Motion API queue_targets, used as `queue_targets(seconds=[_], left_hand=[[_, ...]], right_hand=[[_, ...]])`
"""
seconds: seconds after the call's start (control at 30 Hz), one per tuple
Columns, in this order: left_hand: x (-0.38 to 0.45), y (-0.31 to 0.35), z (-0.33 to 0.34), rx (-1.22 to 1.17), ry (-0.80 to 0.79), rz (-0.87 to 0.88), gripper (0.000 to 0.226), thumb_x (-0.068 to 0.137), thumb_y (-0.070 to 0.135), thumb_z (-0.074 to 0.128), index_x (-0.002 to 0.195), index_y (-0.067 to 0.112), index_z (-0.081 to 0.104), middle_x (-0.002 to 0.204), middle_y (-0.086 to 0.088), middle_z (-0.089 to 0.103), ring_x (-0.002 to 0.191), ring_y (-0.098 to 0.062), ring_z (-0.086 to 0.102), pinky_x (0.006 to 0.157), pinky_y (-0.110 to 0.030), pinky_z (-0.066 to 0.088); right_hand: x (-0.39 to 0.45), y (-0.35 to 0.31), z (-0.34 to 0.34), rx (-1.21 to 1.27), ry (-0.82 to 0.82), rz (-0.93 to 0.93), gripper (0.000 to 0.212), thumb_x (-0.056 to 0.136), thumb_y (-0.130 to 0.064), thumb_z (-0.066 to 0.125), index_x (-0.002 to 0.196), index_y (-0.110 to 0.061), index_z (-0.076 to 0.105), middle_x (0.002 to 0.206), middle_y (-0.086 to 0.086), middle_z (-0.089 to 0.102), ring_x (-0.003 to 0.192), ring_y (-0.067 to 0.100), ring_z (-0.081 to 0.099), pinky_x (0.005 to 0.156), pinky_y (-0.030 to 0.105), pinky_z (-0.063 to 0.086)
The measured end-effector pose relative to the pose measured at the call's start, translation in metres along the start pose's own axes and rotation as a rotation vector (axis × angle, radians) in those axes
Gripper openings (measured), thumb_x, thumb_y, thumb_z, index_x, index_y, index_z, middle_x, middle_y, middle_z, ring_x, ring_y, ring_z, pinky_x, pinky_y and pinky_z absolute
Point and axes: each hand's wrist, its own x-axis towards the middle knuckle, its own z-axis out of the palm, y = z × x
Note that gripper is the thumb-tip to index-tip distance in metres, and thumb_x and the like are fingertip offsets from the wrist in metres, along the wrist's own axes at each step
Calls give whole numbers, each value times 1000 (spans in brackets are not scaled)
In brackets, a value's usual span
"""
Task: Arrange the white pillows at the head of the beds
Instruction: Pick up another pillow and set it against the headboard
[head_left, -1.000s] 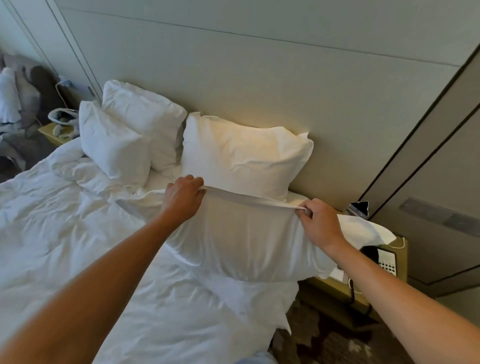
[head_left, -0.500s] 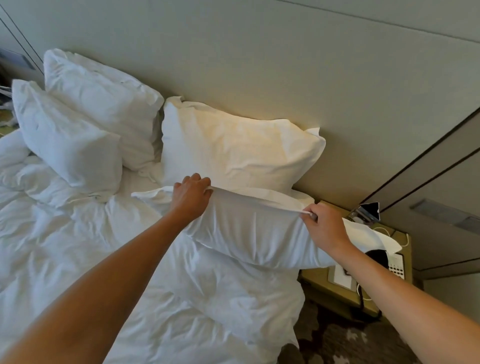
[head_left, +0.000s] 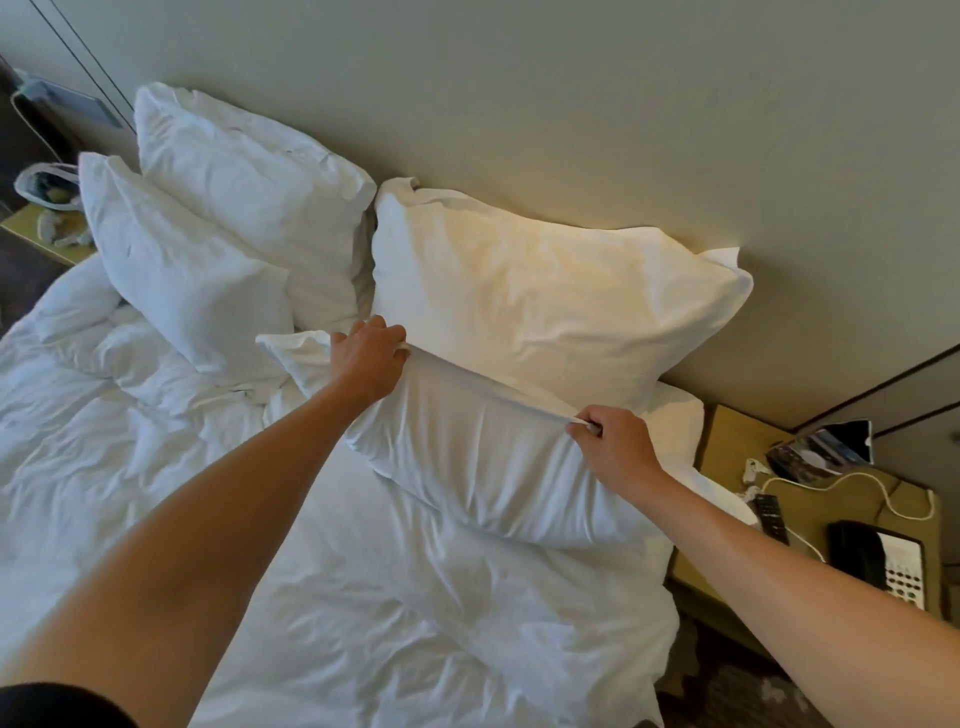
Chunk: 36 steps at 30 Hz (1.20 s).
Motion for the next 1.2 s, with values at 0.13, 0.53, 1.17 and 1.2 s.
queue_targets(seconds=[0.13, 0.53, 1.17, 1.2], left_hand=[[22, -24, 0, 45, 23, -64, 24, 101, 31, 52, 111, 19, 70, 113, -11, 63, 112, -35, 56, 93, -49, 40], [-64, 36, 102, -352, -115, -284, 71, 99, 38, 59, 160, 20, 28, 171, -16, 15, 158, -34, 11, 124, -51, 26], [-37, 18, 84, -209, -167, -137, 20, 102, 12, 46, 114, 5, 61, 114, -12, 55, 89, -36, 65, 76, -48, 55], [-37, 19, 82, -226, -126, -147, 19, 102, 11, 46, 108, 4, 63, 107, -11, 57, 86, -35, 65, 75, -47, 55]], right_hand=[[29, -21, 24, -11, -55, 1, 49, 99, -19, 68, 57, -30, 46, 53, -8, 43, 55, 8, 47, 54, 27, 37], [49, -1, 54, -321, -187, -84, 27, 94, -46, 66, 85, -21, 61, 78, -5, 59, 73, 17, 59, 56, 33, 39], [33, 15, 48, -193, -201, -415, 26, 109, -34, 54, 91, -15, 58, 60, 2, 58, 55, 27, 57, 53, 42, 46], [35, 17, 44, -178, -204, -420, 26, 108, -33, 55, 90, -15, 58, 60, 2, 58, 54, 26, 57, 53, 42, 47]])
